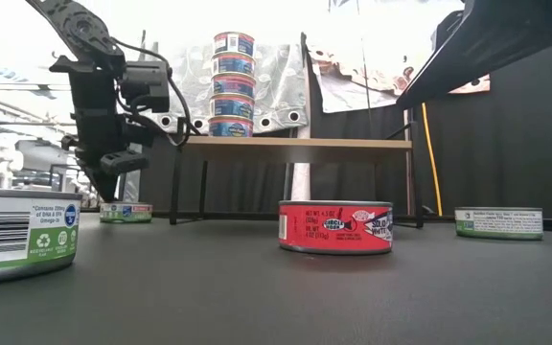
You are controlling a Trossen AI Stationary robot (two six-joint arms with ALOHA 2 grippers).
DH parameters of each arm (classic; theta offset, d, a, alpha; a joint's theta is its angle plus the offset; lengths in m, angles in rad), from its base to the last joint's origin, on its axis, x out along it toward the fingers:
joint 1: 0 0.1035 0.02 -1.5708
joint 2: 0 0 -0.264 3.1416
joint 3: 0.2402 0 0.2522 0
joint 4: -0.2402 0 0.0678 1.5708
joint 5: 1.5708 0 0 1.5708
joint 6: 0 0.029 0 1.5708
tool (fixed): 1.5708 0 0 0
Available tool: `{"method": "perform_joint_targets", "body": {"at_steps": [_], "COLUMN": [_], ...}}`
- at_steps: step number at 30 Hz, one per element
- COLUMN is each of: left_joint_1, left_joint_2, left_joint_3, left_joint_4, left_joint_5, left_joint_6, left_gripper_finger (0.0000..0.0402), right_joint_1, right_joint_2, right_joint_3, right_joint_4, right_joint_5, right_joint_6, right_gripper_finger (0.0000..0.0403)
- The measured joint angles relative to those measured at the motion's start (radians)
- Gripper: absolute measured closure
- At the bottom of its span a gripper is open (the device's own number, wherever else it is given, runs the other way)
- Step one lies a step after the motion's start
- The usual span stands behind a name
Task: Stack canned seafood by type on shelf
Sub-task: Put the green tuna can on the shelf
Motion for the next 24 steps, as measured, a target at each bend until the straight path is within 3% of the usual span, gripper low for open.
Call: {"method": "perform_joint_targets", "body": {"at_steps": [24], "left_joint_1": [0.028], "left_joint_2": [-0.012], "left_joint_3": [0.016], "left_joint_4": [0.008], "left_joint_5": [0.033], "left_joint_6": [0.011], "left_gripper_finger": [0.0401], "right_joint_1": [0.0], "right_joint_2": [0.0], "right_joint_3": [0.0], "right_joint_4": [0.0], "right_joint_5": [0.005], "right_joint_6": [0.0], "right_gripper_finger": [0.011]}}
